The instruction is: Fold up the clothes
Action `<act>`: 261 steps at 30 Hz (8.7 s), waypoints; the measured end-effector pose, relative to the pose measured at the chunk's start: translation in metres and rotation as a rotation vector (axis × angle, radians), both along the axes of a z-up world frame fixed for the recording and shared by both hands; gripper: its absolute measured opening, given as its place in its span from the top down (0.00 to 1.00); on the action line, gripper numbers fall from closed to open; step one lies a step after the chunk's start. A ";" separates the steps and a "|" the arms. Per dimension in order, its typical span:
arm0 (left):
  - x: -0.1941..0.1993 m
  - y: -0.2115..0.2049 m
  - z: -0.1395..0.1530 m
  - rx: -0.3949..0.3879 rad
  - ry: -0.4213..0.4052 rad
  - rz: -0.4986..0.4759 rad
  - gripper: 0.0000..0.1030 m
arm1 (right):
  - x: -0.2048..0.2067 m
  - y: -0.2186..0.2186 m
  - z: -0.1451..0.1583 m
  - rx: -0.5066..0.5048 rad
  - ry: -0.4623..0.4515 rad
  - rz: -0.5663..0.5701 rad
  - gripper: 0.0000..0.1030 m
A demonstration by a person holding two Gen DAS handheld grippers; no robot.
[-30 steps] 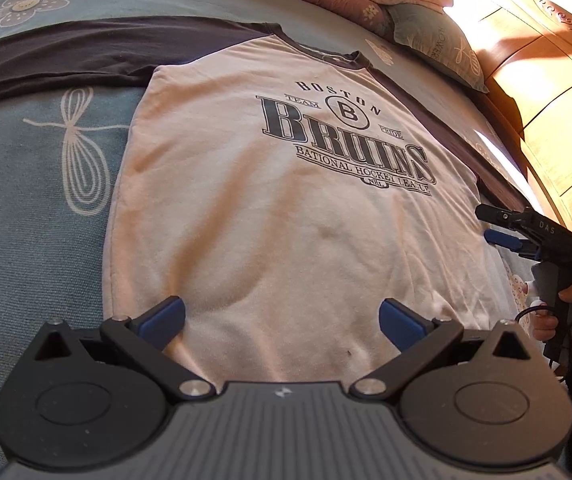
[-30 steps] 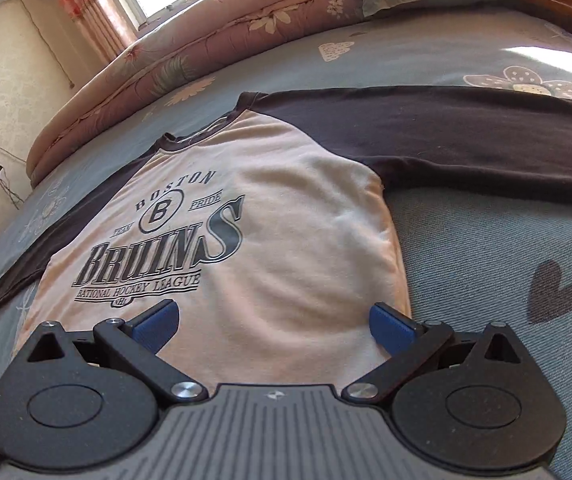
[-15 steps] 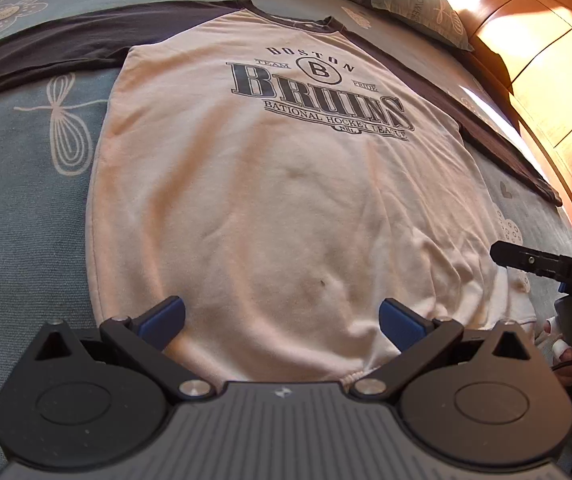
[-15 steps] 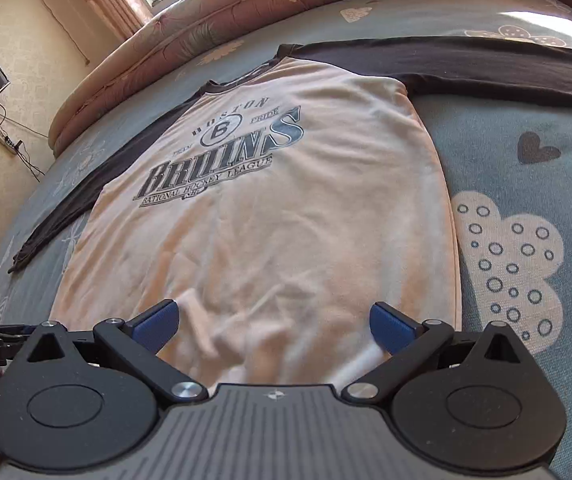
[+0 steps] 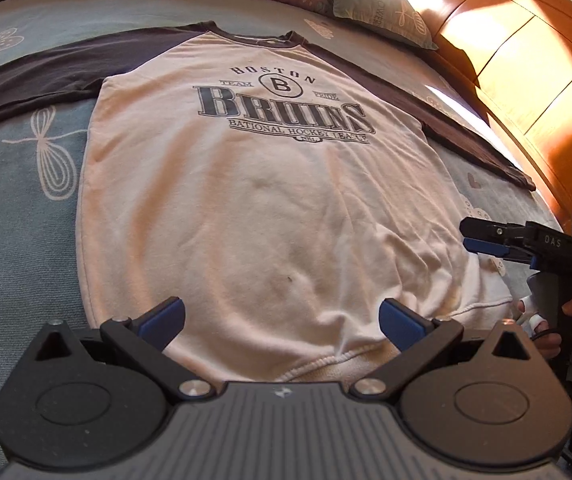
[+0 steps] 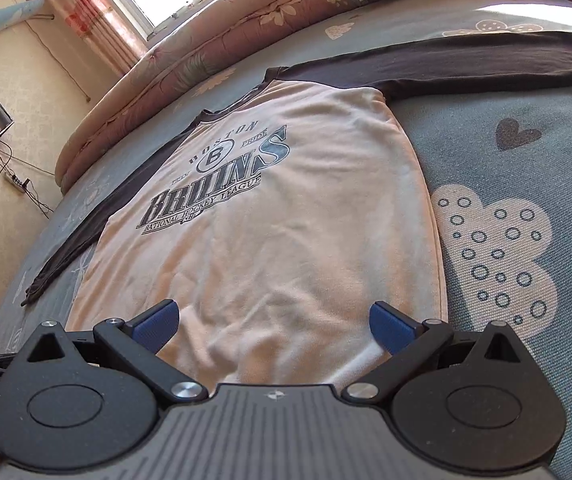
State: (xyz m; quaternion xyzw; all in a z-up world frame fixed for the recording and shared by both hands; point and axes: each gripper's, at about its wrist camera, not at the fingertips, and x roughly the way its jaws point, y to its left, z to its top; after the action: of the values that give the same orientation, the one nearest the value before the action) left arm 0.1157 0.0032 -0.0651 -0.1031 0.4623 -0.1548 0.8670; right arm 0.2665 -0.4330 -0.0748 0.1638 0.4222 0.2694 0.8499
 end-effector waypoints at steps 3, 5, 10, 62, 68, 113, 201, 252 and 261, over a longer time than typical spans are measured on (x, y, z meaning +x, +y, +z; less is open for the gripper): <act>-0.003 -0.010 -0.011 0.016 0.036 -0.038 0.01 | -0.001 0.001 0.000 -0.007 -0.003 -0.005 0.00; -0.004 -0.007 -0.022 0.024 0.062 -0.019 0.01 | -0.001 0.001 0.000 -0.009 -0.003 -0.010 0.00; -0.007 0.005 -0.023 -0.033 0.061 -0.019 0.01 | -0.001 0.000 0.000 -0.006 -0.002 -0.016 0.00; 0.070 0.420 -0.059 -0.694 -0.232 1.170 0.01 | -0.007 0.061 -0.005 -0.428 -0.192 -0.014 0.00; 0.060 0.414 -0.069 -0.825 -0.378 1.235 0.01 | -0.007 0.062 -0.007 -0.433 -0.202 -0.019 0.00; 0.125 0.383 0.005 -0.805 -0.562 0.979 0.01 | 0.060 0.167 0.045 -0.329 -0.322 0.355 0.00; 0.343 -0.011 0.096 -0.665 -0.280 0.420 0.01 | 0.095 0.056 0.037 -0.293 -0.222 0.155 0.00; 0.333 -0.127 0.017 -0.235 -0.122 0.048 0.01 | 0.111 0.014 0.041 -0.249 -0.216 0.012 0.00; 0.343 -0.176 -0.001 -0.127 -0.058 -0.162 0.01 | 0.116 0.015 0.036 -0.267 -0.194 0.003 0.00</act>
State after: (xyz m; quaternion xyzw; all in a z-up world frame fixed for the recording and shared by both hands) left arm 0.4585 -0.1728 -0.0660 -0.1156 0.4332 -0.2565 0.8562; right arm 0.3827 -0.4183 -0.0386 0.0218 0.3703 0.2267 0.9005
